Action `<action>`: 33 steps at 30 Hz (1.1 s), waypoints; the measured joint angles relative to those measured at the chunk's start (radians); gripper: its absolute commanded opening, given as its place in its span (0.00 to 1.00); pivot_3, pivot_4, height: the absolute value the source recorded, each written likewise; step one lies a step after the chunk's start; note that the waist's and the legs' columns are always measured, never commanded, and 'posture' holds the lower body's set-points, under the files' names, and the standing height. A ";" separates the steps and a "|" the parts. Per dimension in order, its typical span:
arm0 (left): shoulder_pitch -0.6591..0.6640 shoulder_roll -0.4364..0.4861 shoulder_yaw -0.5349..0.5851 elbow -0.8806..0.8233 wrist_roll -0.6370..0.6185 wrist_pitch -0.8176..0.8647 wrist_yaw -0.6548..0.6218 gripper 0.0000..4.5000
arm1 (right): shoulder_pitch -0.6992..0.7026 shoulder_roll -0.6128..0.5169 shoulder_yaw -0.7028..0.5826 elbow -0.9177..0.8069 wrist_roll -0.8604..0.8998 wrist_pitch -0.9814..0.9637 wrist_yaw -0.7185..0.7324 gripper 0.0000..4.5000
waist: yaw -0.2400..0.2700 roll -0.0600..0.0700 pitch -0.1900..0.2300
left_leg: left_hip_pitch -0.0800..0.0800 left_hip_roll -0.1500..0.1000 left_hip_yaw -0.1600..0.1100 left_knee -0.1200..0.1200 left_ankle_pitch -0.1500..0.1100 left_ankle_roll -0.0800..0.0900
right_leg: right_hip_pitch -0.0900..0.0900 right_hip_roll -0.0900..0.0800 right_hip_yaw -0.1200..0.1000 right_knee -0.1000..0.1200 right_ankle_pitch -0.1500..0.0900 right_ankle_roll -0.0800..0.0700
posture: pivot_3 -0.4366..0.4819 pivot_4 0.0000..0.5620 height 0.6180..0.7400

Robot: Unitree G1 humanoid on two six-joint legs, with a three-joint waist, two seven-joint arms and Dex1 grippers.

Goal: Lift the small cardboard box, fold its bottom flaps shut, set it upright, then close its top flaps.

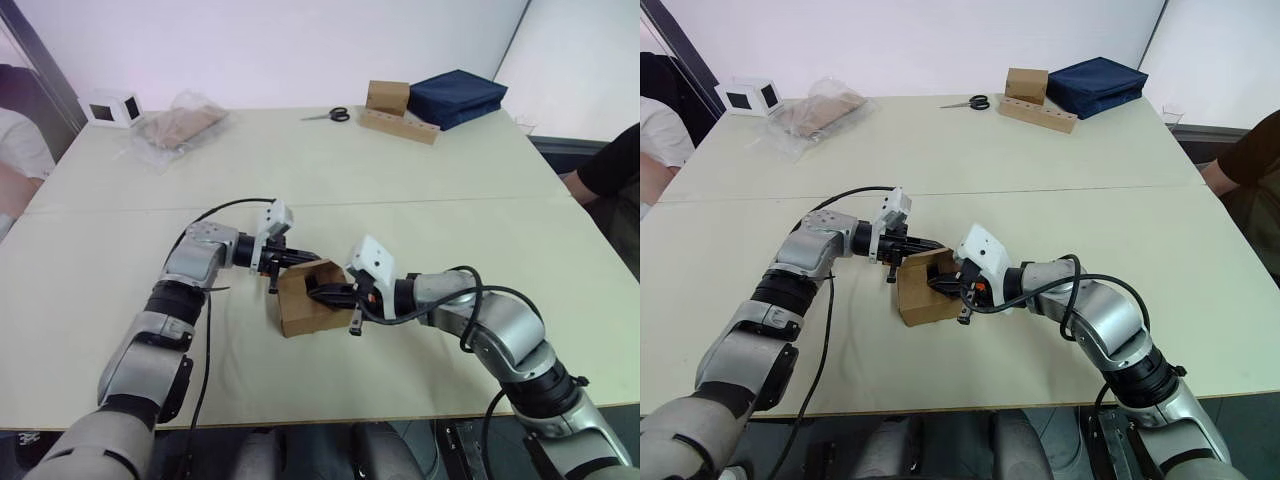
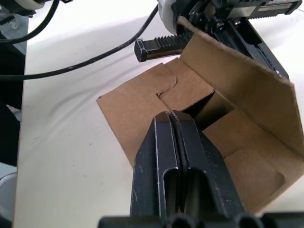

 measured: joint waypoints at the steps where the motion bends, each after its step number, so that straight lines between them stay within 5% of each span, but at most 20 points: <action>1: 0.003 0.003 0.001 -0.002 0.000 0.000 0.000 0.01 | 0.003 0.000 0.000 0.000 -0.001 -0.003 0.002 0.00 | 0.000 0.000 0.000 | 0.000 0.000 0.000 0.000 0.000 0.000 | 0.000 0.000 0.000 0.000 0.000 0.000 | 0.48 0.27 1.00; 12: 0.057 0.103 0.069 -0.162 -0.045 0.047 0.021 0.01 | 0.013 -0.001 -0.027 0.000 -0.001 0.000 0.017 0.00 | 0.000 0.000 0.000 | 0.000 0.000 0.000 0.000 0.000 0.000 | 0.000 0.000 0.000 0.000 0.000 0.000 | 0.48 0.27 1.00; 20: 0.283 0.325 0.215 -0.571 -0.260 0.352 0.028 0.01 | 0.016 0.004 -0.041 0.010 -0.004 -0.002 0.016 0.00 | -0.008 0.000 0.000 | 0.000 0.001 -0.001 0.000 0.000 0.000 | 0.000 0.000 0.000 0.000 0.000 0.000 | 0.48 0.27 1.00; 26: 0.379 0.349 0.233 -0.759 -0.361 0.446 0.076 0.01 | 0.016 0.010 -0.041 0.011 -0.010 -0.002 0.017 0.00 | 0.002 0.000 0.000 | 0.001 0.001 0.000 0.000 0.000 0.000 | 0.001 0.000 0.000 0.000 0.000 0.000 | 0.48 0.27 1.00; 33: 0.457 0.269 0.129 -0.815 -0.309 0.383 0.189 0.01 | 0.016 0.009 -0.052 0.011 -0.006 0.010 0.016 0.00 | 0.001 0.000 0.000 | 0.001 0.001 0.000 0.000 0.000 0.000 | 0.000 0.000 0.000 0.000 0.000 0.000 | 0.48 0.27 1.00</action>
